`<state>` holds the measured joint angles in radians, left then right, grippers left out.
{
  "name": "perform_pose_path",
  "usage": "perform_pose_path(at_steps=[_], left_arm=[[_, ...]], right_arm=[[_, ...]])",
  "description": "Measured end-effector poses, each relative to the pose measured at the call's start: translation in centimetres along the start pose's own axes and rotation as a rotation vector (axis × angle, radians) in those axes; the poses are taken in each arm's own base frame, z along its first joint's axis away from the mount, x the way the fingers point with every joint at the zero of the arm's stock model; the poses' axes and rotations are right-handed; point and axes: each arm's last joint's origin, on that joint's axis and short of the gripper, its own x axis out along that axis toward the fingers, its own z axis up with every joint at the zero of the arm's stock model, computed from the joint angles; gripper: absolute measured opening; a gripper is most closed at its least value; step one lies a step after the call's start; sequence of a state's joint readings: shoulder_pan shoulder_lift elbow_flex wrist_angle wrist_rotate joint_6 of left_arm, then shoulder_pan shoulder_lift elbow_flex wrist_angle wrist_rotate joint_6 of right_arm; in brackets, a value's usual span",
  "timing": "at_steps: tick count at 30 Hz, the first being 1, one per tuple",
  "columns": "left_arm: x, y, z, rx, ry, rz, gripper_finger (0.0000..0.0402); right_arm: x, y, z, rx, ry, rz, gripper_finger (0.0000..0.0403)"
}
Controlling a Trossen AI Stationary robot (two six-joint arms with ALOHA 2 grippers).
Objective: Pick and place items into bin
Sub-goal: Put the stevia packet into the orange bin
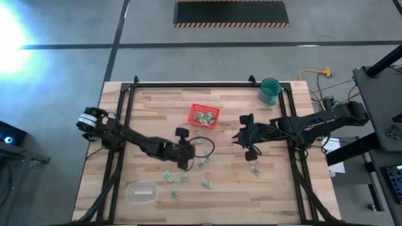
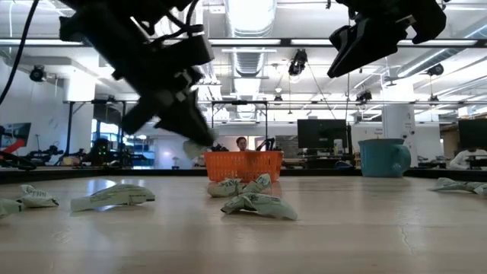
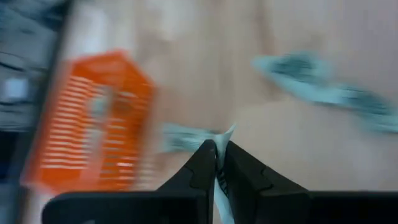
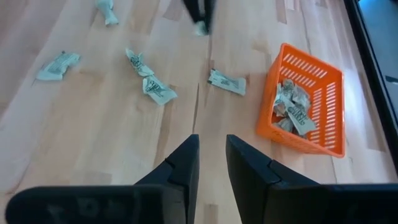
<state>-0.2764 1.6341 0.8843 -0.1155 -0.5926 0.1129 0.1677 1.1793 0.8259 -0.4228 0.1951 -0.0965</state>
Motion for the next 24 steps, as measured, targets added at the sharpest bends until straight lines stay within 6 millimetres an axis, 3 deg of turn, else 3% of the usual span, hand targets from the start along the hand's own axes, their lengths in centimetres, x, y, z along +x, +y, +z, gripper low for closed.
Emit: perform_pose_path(at_steps=[8,17,24], left_arm=[[1.0,3.3,1.3,0.135,0.027,0.150,0.0013],[3.5,9.4,0.6,0.125,0.100,0.266,0.0013],[5.3,13.9,-0.4,0.010,-0.014,0.146,0.0013]], right_arm=[[0.9,0.2,-0.3,0.062,-0.090,-0.005,0.0075],[1.4,0.4,-1.4,0.208,-0.072,0.005,0.0068],[1.8,0.6,-2.2,0.286,-0.046,0.006,0.0068]])
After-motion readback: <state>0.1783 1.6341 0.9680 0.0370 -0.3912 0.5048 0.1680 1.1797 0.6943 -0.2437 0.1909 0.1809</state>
